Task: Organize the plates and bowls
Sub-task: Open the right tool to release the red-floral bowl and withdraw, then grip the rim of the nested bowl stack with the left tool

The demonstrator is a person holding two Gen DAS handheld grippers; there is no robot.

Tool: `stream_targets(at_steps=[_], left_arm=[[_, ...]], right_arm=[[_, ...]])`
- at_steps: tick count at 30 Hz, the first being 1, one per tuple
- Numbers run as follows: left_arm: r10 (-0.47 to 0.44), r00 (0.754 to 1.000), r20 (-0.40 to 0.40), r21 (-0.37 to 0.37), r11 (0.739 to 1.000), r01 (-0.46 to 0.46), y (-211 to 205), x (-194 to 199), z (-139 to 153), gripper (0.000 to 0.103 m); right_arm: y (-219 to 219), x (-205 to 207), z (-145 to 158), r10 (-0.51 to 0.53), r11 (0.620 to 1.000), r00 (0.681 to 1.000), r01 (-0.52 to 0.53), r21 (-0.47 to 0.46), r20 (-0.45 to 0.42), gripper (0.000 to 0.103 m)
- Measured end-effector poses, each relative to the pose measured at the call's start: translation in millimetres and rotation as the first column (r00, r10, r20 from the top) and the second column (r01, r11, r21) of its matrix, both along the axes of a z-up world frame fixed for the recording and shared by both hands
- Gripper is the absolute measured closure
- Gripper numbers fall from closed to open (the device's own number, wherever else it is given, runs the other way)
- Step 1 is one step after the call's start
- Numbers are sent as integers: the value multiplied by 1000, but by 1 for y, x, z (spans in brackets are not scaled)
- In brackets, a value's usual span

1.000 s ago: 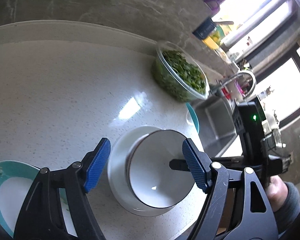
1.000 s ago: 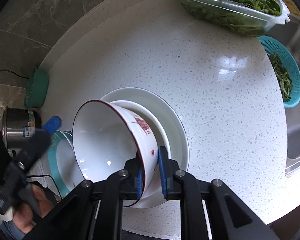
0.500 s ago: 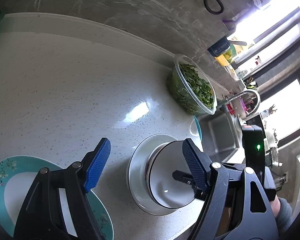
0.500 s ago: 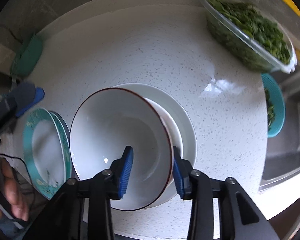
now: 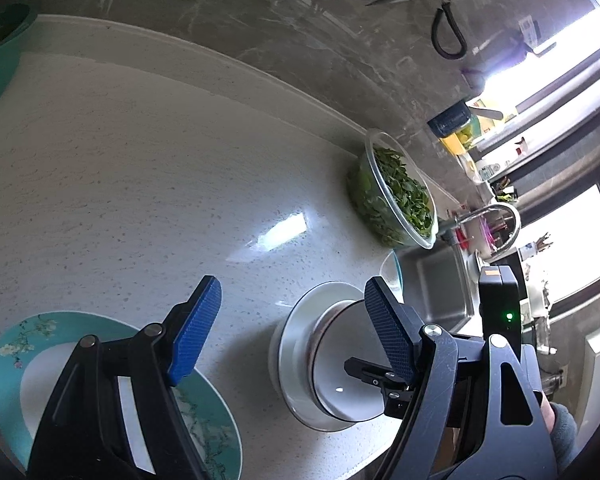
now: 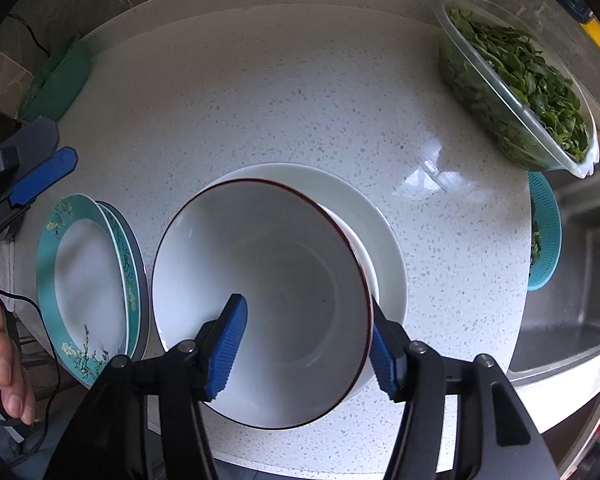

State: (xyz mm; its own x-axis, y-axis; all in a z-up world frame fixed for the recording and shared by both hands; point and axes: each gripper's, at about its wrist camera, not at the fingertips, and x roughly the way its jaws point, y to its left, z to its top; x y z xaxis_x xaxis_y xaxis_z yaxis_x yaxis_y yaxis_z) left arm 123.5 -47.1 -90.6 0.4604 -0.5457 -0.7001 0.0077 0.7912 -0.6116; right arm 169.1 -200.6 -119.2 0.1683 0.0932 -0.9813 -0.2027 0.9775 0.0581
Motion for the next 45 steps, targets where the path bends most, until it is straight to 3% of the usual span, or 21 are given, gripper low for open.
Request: stream_targets(at_steps=[4, 9, 12, 23, 26, 32, 36, 41, 45], left_arm=[[-6, 1000, -20, -13, 1000, 5, 5, -2, -6, 30], [-24, 999, -27, -22, 999, 23, 6, -5, -8, 30], [-29, 999, -31, -25, 999, 28, 8, -7, -9, 30], [-54, 998, -40, -30, 998, 53, 6, -9, -10, 30], [-60, 997, -43, -32, 998, 59, 7, -9, -11, 30], [-91, 995, -30, -30, 995, 90, 3, -11, -7, 30], [-128, 992, 19, 15, 992, 128, -3, -19, 4, 30], [-166, 982, 94, 141, 978, 152, -11, -43, 23, 23], [-166, 985, 49, 266, 953, 147, -31, -68, 23, 23]], right_arm=[[-7, 2, -2, -4, 1000, 1000, 4, 19, -3, 41], [-32, 11, 1, -98, 977, 993, 107, 182, -59, 40], [-43, 10, 3, -130, 964, 989, 143, 226, -70, 40], [-70, 8, 8, -174, 939, 980, 195, 285, -97, 38], [-69, 6, 10, -158, 953, 984, 173, 250, -82, 38], [-67, 4, 21, -148, 975, 989, 143, 168, 20, 38], [-74, -5, 45, -153, 987, 967, 138, 87, 202, 38], [-94, -20, 67, -93, 993, 937, 62, 102, 337, 38], [-109, -16, 55, -8, 997, 948, -19, 79, 319, 38]])
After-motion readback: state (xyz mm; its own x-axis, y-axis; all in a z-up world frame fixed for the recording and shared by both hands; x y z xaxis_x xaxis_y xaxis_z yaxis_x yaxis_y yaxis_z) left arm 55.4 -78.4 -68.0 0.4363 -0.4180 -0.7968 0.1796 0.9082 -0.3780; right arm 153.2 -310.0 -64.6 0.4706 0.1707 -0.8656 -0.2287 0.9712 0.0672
